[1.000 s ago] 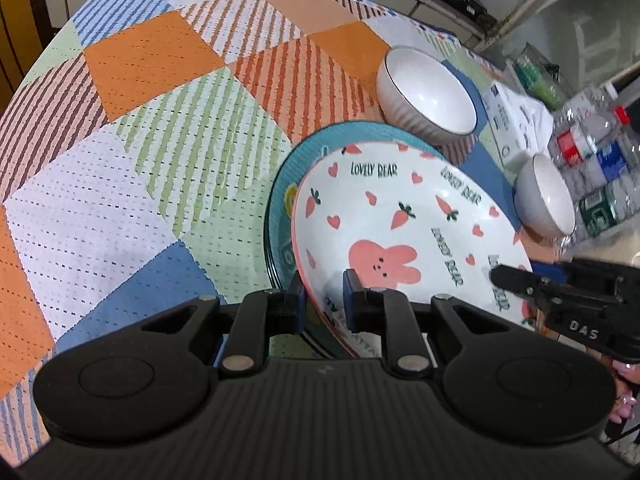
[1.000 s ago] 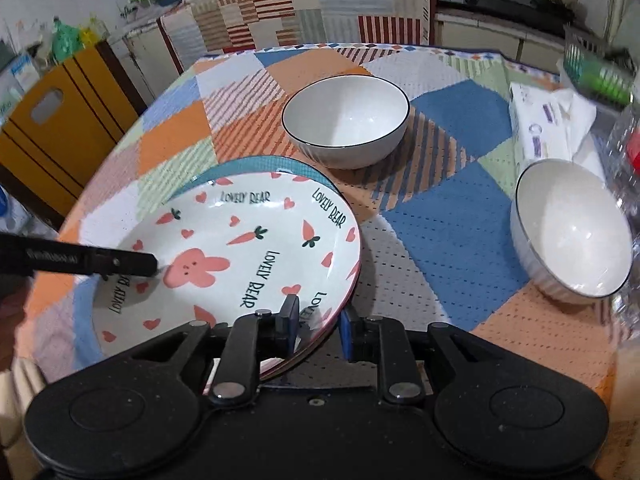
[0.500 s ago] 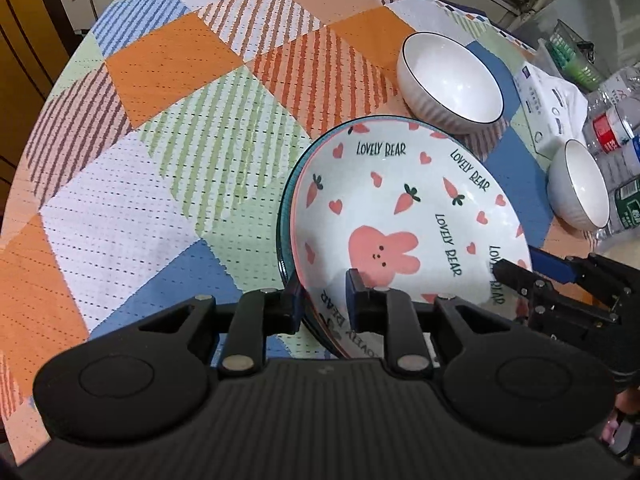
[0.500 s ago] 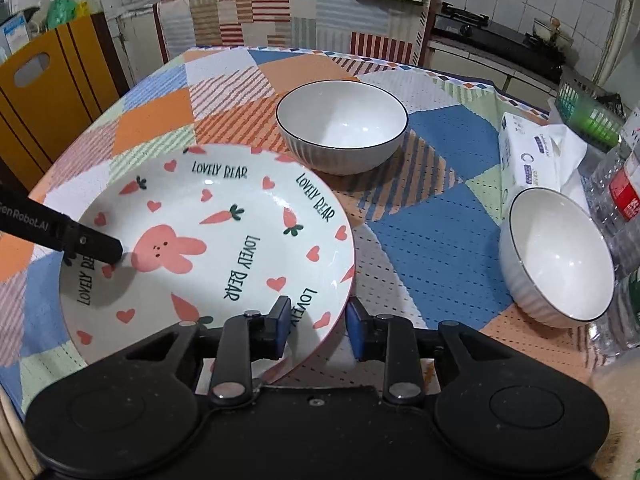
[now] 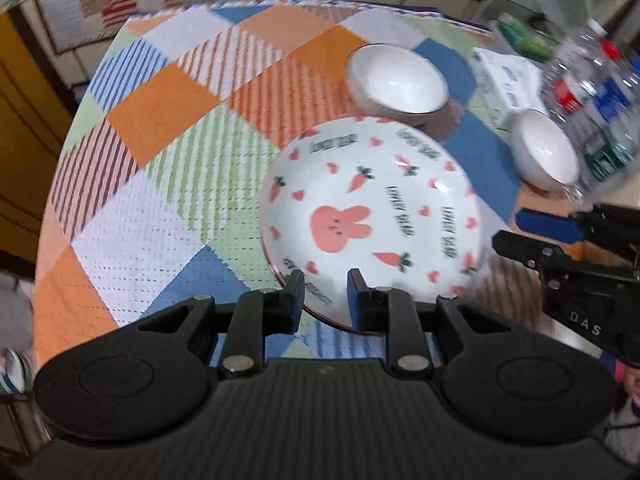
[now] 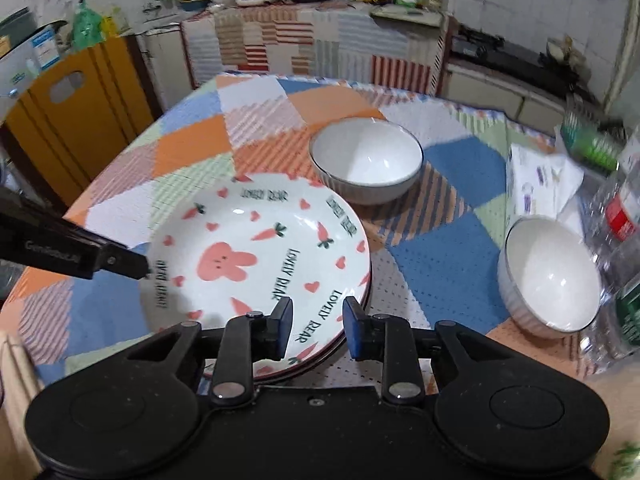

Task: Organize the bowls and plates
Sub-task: 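Open the right gripper and lift it off the bunny plate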

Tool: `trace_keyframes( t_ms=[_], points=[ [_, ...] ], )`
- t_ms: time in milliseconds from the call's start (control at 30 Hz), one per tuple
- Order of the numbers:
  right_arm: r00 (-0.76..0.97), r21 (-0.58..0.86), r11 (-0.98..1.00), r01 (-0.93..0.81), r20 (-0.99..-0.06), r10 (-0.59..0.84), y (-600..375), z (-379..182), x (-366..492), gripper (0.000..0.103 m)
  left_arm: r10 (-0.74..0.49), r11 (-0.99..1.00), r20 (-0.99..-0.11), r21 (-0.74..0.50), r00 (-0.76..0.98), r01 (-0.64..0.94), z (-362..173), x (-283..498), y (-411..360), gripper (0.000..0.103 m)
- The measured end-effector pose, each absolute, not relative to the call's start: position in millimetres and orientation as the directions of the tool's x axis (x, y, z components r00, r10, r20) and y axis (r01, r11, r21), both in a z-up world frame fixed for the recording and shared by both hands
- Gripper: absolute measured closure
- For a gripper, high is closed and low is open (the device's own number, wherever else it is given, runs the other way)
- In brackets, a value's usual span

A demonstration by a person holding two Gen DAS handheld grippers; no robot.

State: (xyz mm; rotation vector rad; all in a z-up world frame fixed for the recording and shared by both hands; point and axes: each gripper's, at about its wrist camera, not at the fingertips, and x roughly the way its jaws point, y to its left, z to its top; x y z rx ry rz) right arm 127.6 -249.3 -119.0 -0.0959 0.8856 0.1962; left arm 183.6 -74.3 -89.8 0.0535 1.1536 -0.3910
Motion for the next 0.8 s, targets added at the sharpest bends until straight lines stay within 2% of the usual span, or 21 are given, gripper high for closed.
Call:
trace_keyframes(
  t_ms=[300,500,567,700,800],
  points=[
    [0.623,-0.035,0.953,-0.3,-0.764,0.168,-248,-59,83,0.07,-0.257,0.853,-0.899,-0.039,0.354,0.52,-33,137,-97,0.067],
    [0.64,-0.048,0.936,-0.349,-0.742,0.2,-252,-30,40,0.069,-0.269,0.829,-0.909,-0.051,0.317,0.556,-21,113,-98,0.062],
    [0.647,-0.046,0.936,-0.35,-0.735,0.206,-257,-24,27,0.062,-0.251,0.822,-0.913,-0.026,0.321,0.569,-18,105,-101,0.062],
    [0.67,-0.033,0.938,-0.344,-0.709,0.221,-272,-20,4,0.056,-0.222,0.792,-0.924,0.016,0.311,0.611,-14,89,-113,0.062],
    [0.692,0.002,0.941,-0.338,-0.677,0.25,-289,-24,-13,0.044,-0.212,0.766,-0.931,0.03,0.297,0.642,-11,80,-123,0.062]
  ],
)
